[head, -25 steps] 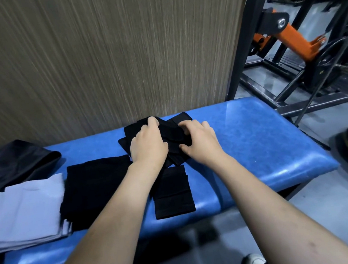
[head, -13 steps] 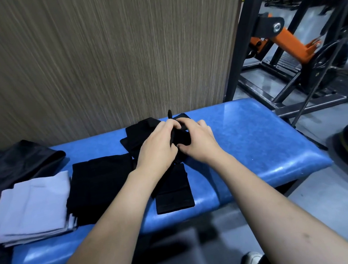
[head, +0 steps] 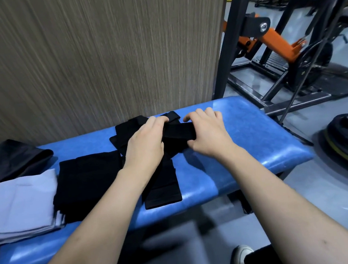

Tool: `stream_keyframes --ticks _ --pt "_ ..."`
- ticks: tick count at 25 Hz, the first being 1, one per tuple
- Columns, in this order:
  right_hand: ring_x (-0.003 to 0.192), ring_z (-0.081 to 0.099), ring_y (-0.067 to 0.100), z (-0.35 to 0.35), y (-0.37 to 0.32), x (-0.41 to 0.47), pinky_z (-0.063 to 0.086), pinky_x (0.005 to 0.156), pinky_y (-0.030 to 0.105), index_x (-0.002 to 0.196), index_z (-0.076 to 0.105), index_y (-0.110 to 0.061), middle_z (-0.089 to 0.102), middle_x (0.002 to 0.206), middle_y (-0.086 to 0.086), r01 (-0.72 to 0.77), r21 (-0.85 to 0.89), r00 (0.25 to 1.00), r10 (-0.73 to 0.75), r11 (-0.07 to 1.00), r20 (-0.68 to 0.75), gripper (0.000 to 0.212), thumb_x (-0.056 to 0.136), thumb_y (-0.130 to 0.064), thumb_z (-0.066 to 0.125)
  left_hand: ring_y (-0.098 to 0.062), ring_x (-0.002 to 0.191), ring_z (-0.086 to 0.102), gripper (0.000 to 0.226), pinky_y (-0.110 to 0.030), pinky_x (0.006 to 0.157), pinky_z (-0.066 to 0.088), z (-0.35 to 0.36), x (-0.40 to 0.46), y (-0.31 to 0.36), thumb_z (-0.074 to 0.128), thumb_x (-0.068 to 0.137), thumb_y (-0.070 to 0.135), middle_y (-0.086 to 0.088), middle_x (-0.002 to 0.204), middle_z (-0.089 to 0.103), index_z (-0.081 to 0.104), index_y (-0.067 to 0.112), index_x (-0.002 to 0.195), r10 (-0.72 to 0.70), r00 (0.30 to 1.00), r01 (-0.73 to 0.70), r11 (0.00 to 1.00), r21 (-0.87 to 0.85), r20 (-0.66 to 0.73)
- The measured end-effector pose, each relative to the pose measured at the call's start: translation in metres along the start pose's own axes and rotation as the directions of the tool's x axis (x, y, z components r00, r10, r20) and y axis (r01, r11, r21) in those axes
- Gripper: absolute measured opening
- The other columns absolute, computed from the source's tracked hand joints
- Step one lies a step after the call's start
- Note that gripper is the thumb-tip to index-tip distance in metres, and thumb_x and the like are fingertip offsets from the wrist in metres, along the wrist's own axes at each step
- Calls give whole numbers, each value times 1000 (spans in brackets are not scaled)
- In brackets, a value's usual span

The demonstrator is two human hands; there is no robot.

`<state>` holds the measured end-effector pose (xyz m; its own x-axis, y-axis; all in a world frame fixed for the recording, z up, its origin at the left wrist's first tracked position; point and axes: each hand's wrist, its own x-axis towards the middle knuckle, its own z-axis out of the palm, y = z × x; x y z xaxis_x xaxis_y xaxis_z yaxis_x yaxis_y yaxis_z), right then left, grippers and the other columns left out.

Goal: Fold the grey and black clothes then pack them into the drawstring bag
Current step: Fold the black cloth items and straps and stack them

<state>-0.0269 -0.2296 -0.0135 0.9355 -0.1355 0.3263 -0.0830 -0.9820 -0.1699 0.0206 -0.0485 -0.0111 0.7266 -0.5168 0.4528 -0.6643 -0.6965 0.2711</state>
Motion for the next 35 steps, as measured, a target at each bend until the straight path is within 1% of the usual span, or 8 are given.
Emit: stream_keyframes --ticks 7,10,13,17,22,27,31,35 --pt "93 42 21 -38 53 -52 27 85 34 106 59 -27 49 95 -8 -4 -49 1000 4 999 13 33 76 -34 68 -29 70 55 63 -42 62 48 2 -11 52 51 88 7 0 108 43 39 28 146 34 993 -25 996 -85 109" --pt "97 43 20 -44 67 -73 24 82 33 111 57 -27 48 97 -9 -14 -73 995 21 997 97 39 77 -40 69 -26 65 53 56 -41 62 48 6 -18 76 48 90 8 5 108 36 42 36 138 80 978 -53 988 -145 191" --pt "101 43 21 -42 82 -87 20 80 32 116 56 -28 51 103 -6 -17 -123 978 42 992 204 47 76 -47 70 -23 74 56 40 -39 68 49 15 -28 97 48 93 11 5 116 42 54 29 128 117 956 -98 992 -81 270" --pt "105 42 20 -38 91 -94 25 83 33 117 55 -32 46 105 -6 -42 -79 923 69 996 378 56 71 -59 74 -22 105 54 37 -36 79 47 33 -42 113 47 95 21 4 121 47 55 28 131 133 923 -174 981 81 361" --pt "106 41 17 -34 86 -91 33 95 35 121 54 -34 47 110 -6 -59 50 905 32 997 424 64 70 -66 73 -21 113 57 39 -35 90 47 34 -42 112 49 99 41 4 125 51 56 25 133 -24 935 40 998 -38 355" --pt "107 47 17 -27 68 -82 38 97 36 120 57 -27 50 107 -6 -60 191 926 -17 980 377 56 78 -60 72 -7 106 57 20 -25 87 45 24 -36 95 62 92 18 13 113 58 65 29 108 -106 970 176 927 -331 221" --pt "104 55 19 -24 54 -77 43 82 34 124 51 -25 51 112 -6 -79 221 934 -5 972 357 60 78 -57 72 1 106 53 30 -22 87 44 22 -33 84 60 85 5 11 106 57 58 33 93 -105 969 213 812 -543 223" --pt "105 56 20 -20 49 -77 43 80 34 128 44 -28 50 123 -8 -85 168 933 19 982 358 66 74 -54 74 -2 97 52 32 -19 79 37 20 -29 74 55 84 1 4 102 53 58 32 90 -184 940 326 729 -601 286"
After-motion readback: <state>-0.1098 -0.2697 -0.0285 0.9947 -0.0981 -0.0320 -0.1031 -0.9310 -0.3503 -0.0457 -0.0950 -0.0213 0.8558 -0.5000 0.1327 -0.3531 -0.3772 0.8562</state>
